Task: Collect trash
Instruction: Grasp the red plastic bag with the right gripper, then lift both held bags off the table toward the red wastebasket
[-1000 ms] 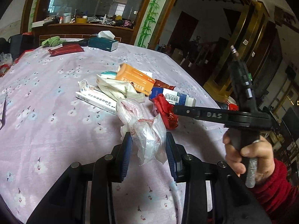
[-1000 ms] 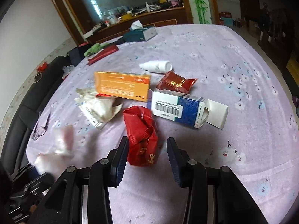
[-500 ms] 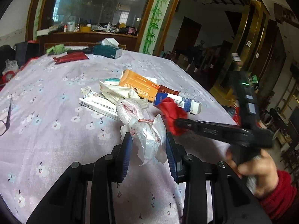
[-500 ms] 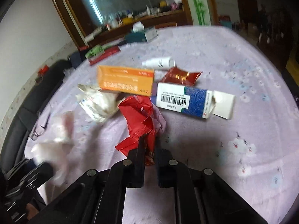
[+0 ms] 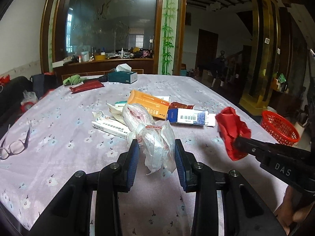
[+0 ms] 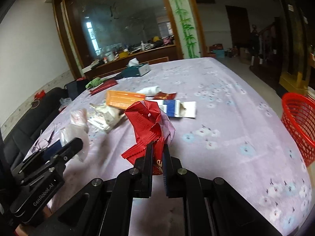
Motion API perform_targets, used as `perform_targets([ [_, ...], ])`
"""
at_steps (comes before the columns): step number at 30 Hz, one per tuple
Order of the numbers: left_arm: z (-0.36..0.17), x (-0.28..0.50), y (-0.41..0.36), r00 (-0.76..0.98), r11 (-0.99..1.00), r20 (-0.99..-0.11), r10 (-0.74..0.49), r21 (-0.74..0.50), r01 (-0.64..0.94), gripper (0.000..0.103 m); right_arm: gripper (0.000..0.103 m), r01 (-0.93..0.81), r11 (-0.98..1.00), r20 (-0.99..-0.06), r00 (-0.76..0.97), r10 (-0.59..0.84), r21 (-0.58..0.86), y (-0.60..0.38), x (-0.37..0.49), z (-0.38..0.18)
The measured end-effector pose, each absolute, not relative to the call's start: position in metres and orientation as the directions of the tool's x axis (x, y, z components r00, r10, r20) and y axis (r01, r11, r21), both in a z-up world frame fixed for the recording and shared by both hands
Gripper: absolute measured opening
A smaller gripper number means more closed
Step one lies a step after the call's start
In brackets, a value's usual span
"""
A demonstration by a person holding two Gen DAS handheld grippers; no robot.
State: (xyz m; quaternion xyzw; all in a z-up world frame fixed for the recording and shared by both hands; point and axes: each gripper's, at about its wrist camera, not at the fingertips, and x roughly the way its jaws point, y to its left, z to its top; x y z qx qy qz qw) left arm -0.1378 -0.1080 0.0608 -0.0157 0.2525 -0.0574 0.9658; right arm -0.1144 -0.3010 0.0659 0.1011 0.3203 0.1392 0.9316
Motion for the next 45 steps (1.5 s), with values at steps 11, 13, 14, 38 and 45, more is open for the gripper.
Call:
perform_targets([
  [11, 0.065, -0.144, -0.117, 0.874, 0.996, -0.478, -0.084, -0.019, 0.085, 0.034, 0.009, -0.196, 0.943, -0.546, 0.776, 0.316, 0.268, -0.301, -0.123, 0.076],
  [13, 0.065, -0.146, -0.117, 0.873, 0.997, -0.482, -0.076, -0.013, 0.079, 0.034, 0.009, -0.194, 0.944, -0.542, 0.779, 0.315, 0.268, -0.302, -0.126, 0.079],
  [14, 0.065, -0.148, -0.117, 0.873, 0.997, -0.483, -0.07, -0.012, 0.074, 0.034, 0.009, -0.193, 0.944, -0.541, 0.781, 0.313, 0.268, -0.303, -0.126, 0.08],
  [38, 0.087, -0.168, -0.124, 0.906, 0.997, -0.423, -0.009, 0.066, 0.041, 0.034, 0.009, -0.209, 0.942, -0.481, 0.818, 0.316, 0.264, -0.306, -0.149, 0.117],
  [45, 0.087, -0.169, -0.126, 0.906, 0.996, -0.422, -0.014, 0.07, 0.048, 0.034, 0.009, -0.204, 0.941, -0.483, 0.817, 0.316, 0.271, -0.307, -0.149, 0.117],
])
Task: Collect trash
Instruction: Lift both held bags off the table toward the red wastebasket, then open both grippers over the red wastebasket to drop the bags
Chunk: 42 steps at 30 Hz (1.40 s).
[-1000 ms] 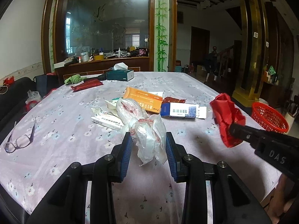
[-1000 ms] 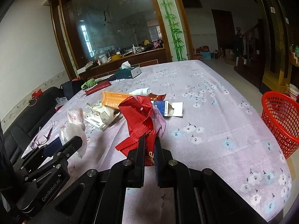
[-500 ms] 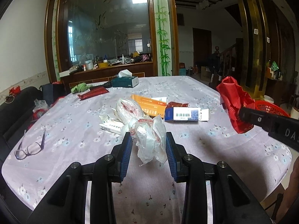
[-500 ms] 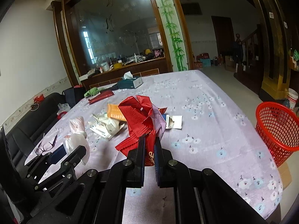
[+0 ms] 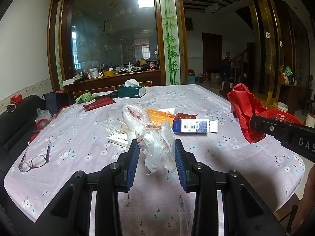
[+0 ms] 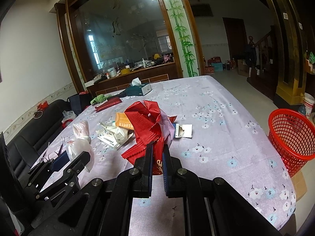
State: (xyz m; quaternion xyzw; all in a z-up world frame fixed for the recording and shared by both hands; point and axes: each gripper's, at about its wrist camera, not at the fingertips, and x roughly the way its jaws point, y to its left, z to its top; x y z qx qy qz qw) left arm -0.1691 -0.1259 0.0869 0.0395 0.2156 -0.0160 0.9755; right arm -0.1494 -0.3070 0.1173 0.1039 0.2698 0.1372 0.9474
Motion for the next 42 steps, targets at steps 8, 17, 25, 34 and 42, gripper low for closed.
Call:
perform_targets([
  [8, 0.088, -0.168, -0.128, 0.905, 0.996, -0.424, -0.019, 0.069, 0.053, 0.034, 0.009, -0.207, 0.939, -0.482, 0.816, 0.32, 0.273, -0.308, -0.15, 0.118],
  [17, 0.088, -0.169, -0.128, 0.906, 0.996, -0.424, -0.019, 0.069, 0.053, 0.034, 0.009, -0.209, 0.938, -0.486, 0.811, 0.325, 0.278, -0.31, -0.151, 0.119],
  [25, 0.088, -0.169, -0.132, 0.903, 0.996, -0.429, -0.028, 0.069, 0.064, 0.034, 0.009, -0.203, 0.934, -0.496, 0.803, 0.33, 0.294, -0.312, -0.149, 0.118],
  [34, 0.11, -0.161, -0.162, 0.874, 0.971, -0.449, -0.186, 0.052, 0.233, 0.034, 0.009, -0.119, 0.933, -0.489, 0.825, 0.282, 0.338, -0.357, -0.145, 0.129],
  [42, 0.132, -0.132, -0.231, 0.725, 0.876, -0.529, -0.44, -0.075, 0.477, 0.034, 0.009, 0.079, 0.922, -0.477, 0.87, 0.122, 0.379, -0.46, -0.148, 0.142],
])
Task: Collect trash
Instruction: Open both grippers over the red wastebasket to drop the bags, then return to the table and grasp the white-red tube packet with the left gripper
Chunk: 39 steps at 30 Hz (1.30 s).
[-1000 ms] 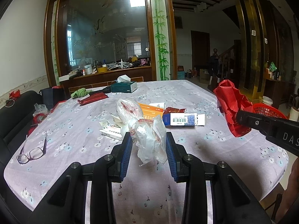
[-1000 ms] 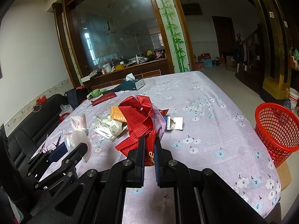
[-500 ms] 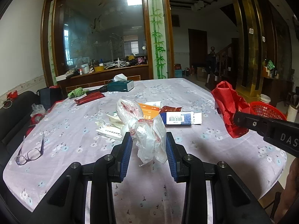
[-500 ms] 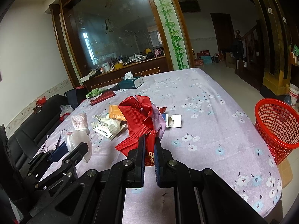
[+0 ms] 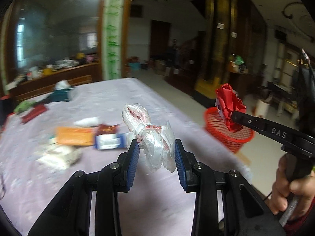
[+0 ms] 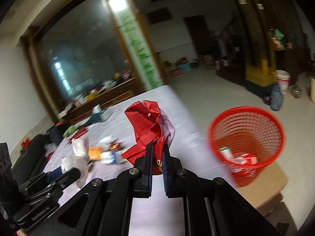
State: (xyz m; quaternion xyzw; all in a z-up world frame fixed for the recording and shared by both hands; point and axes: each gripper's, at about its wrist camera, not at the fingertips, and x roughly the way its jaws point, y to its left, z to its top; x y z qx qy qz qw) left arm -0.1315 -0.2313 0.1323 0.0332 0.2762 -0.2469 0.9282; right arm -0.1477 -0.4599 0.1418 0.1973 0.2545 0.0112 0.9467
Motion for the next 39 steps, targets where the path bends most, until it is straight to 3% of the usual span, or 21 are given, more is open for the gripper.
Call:
perform_targets([
  [9, 0.128, -0.097, -0.362, 0.533, 0.727, -0.58, -0.616, -0.159, 0.668, 0.034, 0.009, 0.259, 0.855, -0.52, 0.854, 0.014, 0.45, -0.565, -0.142, 0.129],
  [17, 0.107, -0.053, -0.445, 0.394, 0.657, -0.635, -0.665, -0.246, 0.713, 0.035, 0.011, 0.345, 0.815, -0.563, 0.826, -0.028, 0.466, -0.62, -0.119, 0.12],
  [18, 0.104, -0.048, -0.452, 0.385, 0.653, -0.638, -0.667, -0.252, 0.714, 0.038, 0.012, 0.352, 0.81, -0.567, 0.823, -0.029, 0.469, -0.626, -0.113, 0.118],
  [20, 0.1, -0.038, -0.459, 0.386, 0.658, -0.639, -0.665, -0.258, 0.707, 0.055, 0.015, 0.361, 0.813, -0.584, 0.811, -0.033, 0.457, -0.631, -0.104, 0.114],
  [21, 0.098, -0.033, -0.459, 0.393, 0.671, -0.641, -0.659, -0.267, 0.692, 0.068, 0.021, 0.373, 0.812, -0.599, 0.8, -0.035, 0.449, -0.634, -0.099, 0.111],
  [22, 0.097, -0.029, -0.457, 0.394, 0.676, -0.638, -0.662, -0.28, 0.681, 0.07, 0.031, 0.387, 0.805, -0.608, 0.793, -0.041, 0.45, -0.636, -0.097, 0.108],
  [28, 0.109, -0.038, -0.41, 0.474, 0.729, -0.616, -0.629, -0.256, 0.635, 0.07, 0.033, 0.36, 0.817, -0.583, 0.812, -0.036, 0.451, -0.624, -0.108, 0.111],
  [34, 0.121, -0.053, -0.346, 0.56, 0.803, -0.622, -0.547, -0.2, 0.562, 0.07, 0.049, 0.216, 0.869, -0.556, 0.827, 0.079, 0.446, -0.561, -0.104, 0.121],
  [39, 0.126, -0.073, -0.273, 0.627, 0.852, -0.6, -0.497, -0.198, 0.485, 0.07, 0.05, 0.077, 0.903, -0.553, 0.812, 0.189, 0.423, -0.495, -0.099, 0.121],
])
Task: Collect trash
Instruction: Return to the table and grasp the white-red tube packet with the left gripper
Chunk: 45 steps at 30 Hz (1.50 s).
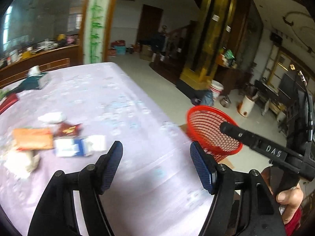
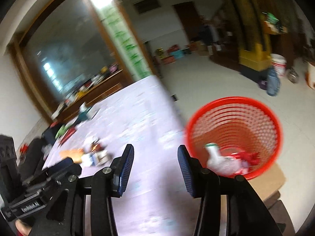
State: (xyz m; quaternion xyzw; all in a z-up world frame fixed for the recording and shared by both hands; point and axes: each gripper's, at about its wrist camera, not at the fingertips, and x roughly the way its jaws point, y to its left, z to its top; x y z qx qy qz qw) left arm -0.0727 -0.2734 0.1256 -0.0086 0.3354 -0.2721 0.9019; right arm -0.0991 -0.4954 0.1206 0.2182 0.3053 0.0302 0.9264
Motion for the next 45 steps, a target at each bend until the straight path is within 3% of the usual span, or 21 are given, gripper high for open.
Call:
perform_targets([
  [7, 0.119, -0.084, -0.168, 0.702, 0.924, -0.606, -0.375, -0.188, 0.332, 0.07, 0.052, -0.075, 0.92, -0.585, 0.751, 0.306, 0.385, -0.419, -0.088, 0.107],
  [16, 0.08, -0.023, -0.046, 0.667, 0.926, -0.684, -0.295, -0.376, 0.024, 0.07, 0.052, -0.151, 0.922, -0.603, 0.716, 0.351, 0.358, -0.375, -0.087, 0.099],
  [25, 0.048, 0.026, -0.028, 0.623, 0.87, -0.702, -0.345, -0.489, -0.069, 0.07, 0.053, -0.142, 0.929, -0.612, 0.716, 0.336, 0.342, -0.373, -0.086, 0.098],
  [32, 0.03, 0.049, -0.036, 0.608, 0.889, -0.737, -0.296, -0.445, -0.107, 0.069, 0.053, -0.149, 0.928, -0.611, 0.715, 0.339, 0.341, -0.371, -0.084, 0.101],
  [34, 0.03, 0.05, -0.037, 0.612, 0.893, -0.734, -0.294, -0.44, -0.099, 0.055, 0.053, -0.157, 0.925, -0.613, 0.708, 0.351, 0.347, -0.37, -0.081, 0.101],
  [39, 0.037, 0.038, -0.033, 0.633, 0.882, -0.696, -0.339, -0.469, -0.044, 0.035, 0.054, -0.193, 0.914, -0.622, 0.681, 0.386, 0.356, -0.366, -0.056, 0.102],
  [45, 0.048, 0.002, -0.028, 0.643, 0.873, -0.659, -0.39, -0.487, 0.031, 0.035, 0.054, -0.19, 0.896, -0.661, 0.618, 0.426, 0.4, -0.362, -0.003, 0.091],
])
